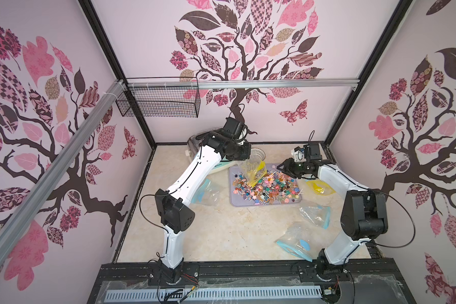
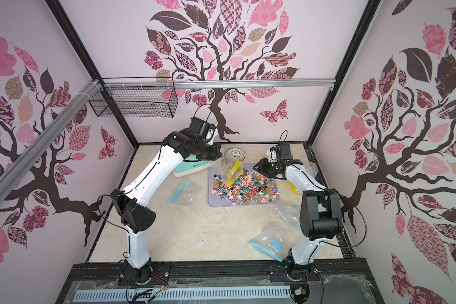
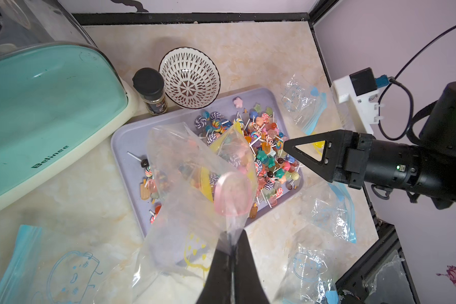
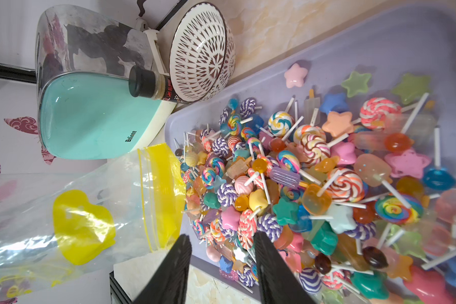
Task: Pour candies out of the ziploc bag
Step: 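Pour the candies out of the ziploc bag onto the tray, then place the ziploc bag at the center of the board.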
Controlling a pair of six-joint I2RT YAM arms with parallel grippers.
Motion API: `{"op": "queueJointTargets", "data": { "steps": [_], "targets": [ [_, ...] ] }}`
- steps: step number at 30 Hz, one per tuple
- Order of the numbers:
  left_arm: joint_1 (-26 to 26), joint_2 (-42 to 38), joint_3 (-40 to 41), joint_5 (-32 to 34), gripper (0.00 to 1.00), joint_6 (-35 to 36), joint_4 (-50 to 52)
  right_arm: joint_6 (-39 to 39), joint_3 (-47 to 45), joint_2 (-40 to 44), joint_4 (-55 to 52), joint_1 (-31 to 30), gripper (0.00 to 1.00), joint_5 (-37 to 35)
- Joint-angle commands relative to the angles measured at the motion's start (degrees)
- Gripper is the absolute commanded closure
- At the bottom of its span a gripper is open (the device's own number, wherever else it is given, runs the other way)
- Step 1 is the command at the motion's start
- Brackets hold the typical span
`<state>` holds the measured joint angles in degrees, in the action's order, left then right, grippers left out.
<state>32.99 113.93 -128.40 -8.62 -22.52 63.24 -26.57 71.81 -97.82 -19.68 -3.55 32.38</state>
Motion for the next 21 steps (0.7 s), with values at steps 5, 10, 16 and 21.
{"op": "queueJointTargets", "data": {
  "steps": [5,10,16,21],
  "targets": [
    [-4.4,-8.57,3.32,5.81,1.0,-0.32,1.98,1.62,0.12,4.23,-1.21,0.3,0.55,0.17],
    [-12.97,-22.48,25.21,-2.44,1.0,-4.55,-6.49,2.91,-1.71,7.21,-2.72,0.26,0.54,-0.64],
    [-16.46,-38.29,47.05,-16.26,1.0,-8.33,-13.31,3.19,-4.37,9.35,-2.96,0.02,0.55,0.7],
    [-16.63,-47.25,61.74,-22.11,1.0,-10.72,-16.54,4.04,-5.61,11.45,-4.11,-1.72,0.54,0.07]
  ]
}}
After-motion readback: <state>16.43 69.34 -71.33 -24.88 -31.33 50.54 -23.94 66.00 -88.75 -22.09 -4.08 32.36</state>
